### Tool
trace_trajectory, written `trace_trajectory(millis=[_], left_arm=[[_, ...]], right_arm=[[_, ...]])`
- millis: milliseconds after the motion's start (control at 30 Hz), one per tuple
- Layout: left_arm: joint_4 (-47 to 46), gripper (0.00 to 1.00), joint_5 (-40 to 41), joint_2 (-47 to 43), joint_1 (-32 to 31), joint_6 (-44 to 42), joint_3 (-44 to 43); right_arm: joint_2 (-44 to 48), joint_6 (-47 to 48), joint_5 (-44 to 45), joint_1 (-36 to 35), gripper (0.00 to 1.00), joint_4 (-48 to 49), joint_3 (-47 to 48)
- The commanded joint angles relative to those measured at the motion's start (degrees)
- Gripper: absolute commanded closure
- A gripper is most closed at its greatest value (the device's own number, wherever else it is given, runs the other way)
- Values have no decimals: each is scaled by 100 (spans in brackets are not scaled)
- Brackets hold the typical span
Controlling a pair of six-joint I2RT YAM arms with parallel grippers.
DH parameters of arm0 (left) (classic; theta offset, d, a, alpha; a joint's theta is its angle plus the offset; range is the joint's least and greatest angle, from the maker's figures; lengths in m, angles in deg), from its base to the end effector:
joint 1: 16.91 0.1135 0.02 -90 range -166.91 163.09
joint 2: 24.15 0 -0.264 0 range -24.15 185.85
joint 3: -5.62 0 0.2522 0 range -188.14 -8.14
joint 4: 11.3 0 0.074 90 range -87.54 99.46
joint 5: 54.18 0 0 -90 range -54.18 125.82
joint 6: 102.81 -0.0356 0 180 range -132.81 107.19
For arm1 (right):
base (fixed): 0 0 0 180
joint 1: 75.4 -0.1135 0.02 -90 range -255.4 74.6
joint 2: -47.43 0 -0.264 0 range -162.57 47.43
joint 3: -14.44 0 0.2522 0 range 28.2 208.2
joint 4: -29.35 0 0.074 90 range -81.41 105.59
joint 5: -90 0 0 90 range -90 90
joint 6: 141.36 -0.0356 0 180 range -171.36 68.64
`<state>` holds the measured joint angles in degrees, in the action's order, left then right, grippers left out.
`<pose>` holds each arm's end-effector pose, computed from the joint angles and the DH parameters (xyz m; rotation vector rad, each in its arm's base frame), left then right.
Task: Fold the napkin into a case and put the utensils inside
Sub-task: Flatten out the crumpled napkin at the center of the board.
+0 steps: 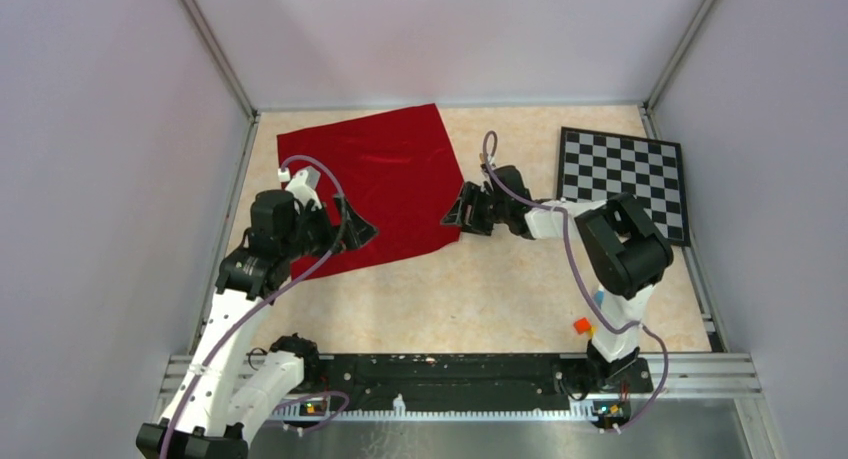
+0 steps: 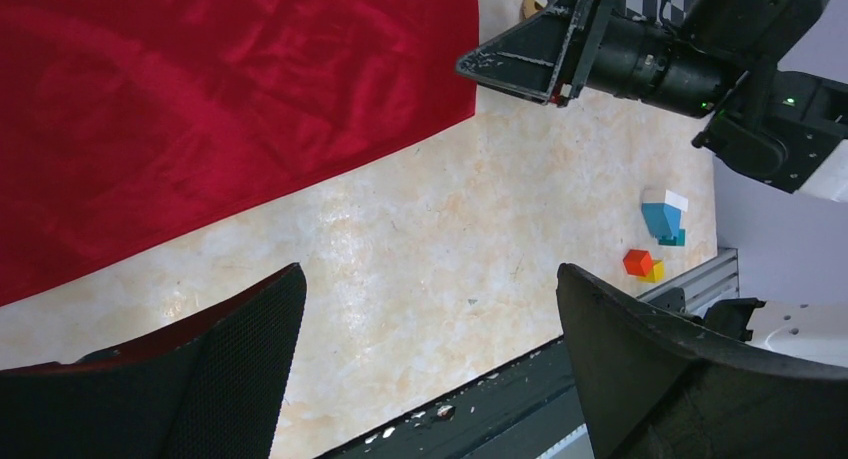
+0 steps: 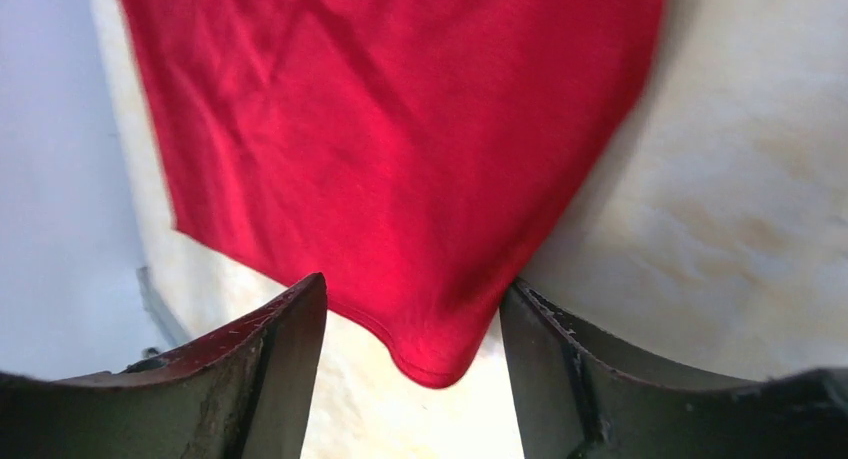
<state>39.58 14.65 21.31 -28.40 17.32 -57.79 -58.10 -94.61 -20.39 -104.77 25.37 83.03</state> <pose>0.1589 -0.0454 0.3211 -0.1359 2.2107 -0.8106 0.3193 0.1939 0.1460 0.0967 2.4643 1.0207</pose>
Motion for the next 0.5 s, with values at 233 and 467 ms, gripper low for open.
trace_trajectory(millis=[233,467], left_arm=[[69,1,313,-39,-12,-320,-569],[-9,1,328,92,-12,-425,-587]], right_arm=[[1406,-53,-540,-419,35,1384,394],[1672,-36,359,-56,32,-41,-214]])
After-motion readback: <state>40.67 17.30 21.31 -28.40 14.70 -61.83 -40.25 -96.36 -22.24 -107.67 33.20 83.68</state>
